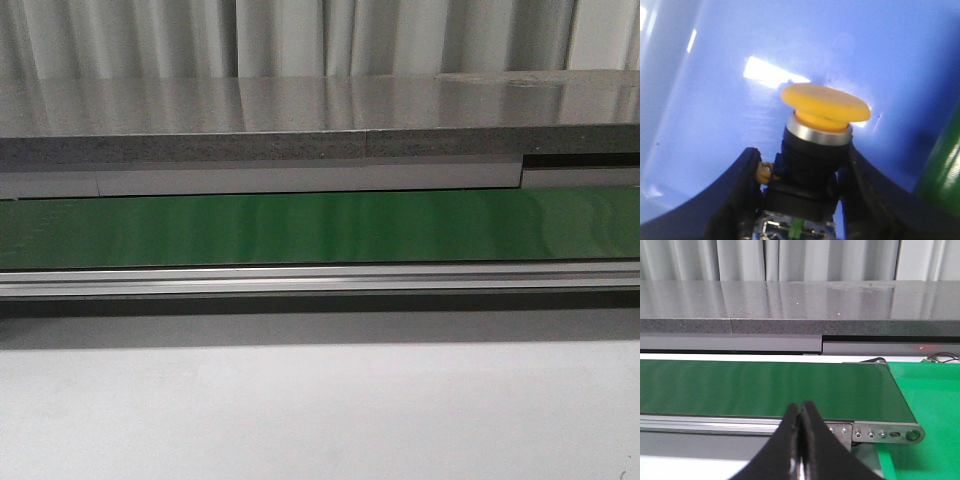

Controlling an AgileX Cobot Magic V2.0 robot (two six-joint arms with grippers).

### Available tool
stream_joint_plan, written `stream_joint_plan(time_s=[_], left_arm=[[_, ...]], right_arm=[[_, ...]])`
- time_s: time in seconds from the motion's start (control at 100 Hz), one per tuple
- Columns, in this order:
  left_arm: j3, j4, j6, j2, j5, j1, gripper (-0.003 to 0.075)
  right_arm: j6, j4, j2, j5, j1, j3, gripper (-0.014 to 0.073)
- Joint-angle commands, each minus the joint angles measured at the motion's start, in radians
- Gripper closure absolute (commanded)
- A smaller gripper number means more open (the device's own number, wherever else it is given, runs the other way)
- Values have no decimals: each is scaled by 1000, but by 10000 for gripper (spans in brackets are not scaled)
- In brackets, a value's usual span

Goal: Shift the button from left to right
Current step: 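Lift the button with the left gripper and lower it onto the green belt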

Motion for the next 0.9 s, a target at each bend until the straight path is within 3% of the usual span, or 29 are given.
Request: stream_joint_plan(time_s=[0.0,0.46,0.69,0.78,0.89], left_arm=[[-34,-16,1,-100,-10,-19,712],[-34,-21,7,-132,24,-236,712],[-34,-32,12,-93,8,-268,701],[-34,-54,30,-68,8,-268,634],[-34,-73,39,-49,8,-268,453]], right_arm=[[-2,-10,-21,-72,5,-14,660],[-2,-10,-21,-72,5,-14,660],[-2,-10,-21,-72,5,-14,660],[-2,-10,-21,-72,5,-14,660],[-2,-10,-21,-72,5,-14,660]])
